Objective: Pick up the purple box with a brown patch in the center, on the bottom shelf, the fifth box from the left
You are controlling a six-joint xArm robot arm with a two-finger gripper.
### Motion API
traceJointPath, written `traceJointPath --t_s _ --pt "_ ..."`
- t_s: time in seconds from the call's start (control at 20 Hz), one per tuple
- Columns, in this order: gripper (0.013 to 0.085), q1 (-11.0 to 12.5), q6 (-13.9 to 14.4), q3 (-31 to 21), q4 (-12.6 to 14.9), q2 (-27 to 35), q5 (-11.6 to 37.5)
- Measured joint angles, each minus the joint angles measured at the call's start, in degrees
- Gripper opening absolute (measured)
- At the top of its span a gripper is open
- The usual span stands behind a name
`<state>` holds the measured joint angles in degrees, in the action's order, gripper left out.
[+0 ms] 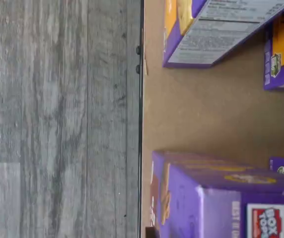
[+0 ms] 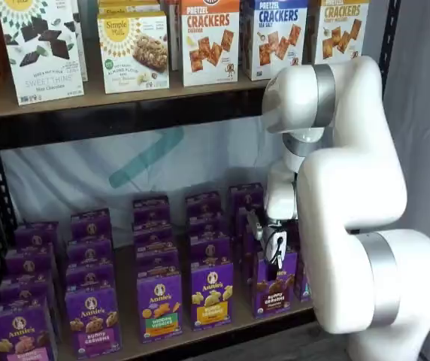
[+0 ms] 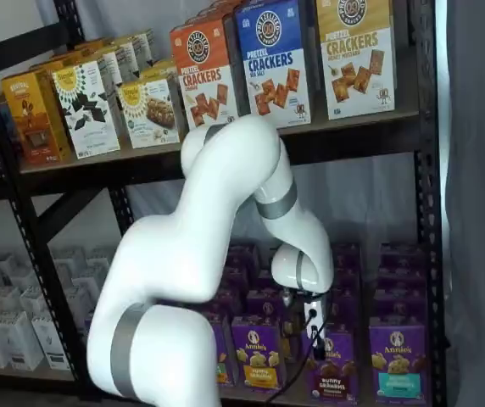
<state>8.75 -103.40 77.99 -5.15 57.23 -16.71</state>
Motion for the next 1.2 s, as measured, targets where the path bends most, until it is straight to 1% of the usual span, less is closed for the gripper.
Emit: traceJointPath --t_s 0.05,0.15,0.35,0.4,0.45,0.55,0.9,1.05,1.2 --pt "0.045 0.03 0.36 0.11 0.4 0.06 -0.09" --pt "0.045 0.08 1.27 0.34 1.43 0.17 -0.33" --pt "0.045 0.06 1.67 0.45 1.83 0.25 -0.45" --pt "0.041 0.04 1.57 0.43 1.7 0.25 -0.44" --pt "0.041 0.03 1.56 0.4 1.67 0.24 -0.43" --pt "0.033 0.04 1.55 0.21 1.69 0.14 -0.23" --pt "0.033 0.22 2.78 -0.63 3.21 -0.34 0.62" --pt "0.033 0.28 4.46 -1.04 5.05 -0.7 0.37" --pt "0.033 0.11 5.57 -2.19 6.04 -1.37 0.64"
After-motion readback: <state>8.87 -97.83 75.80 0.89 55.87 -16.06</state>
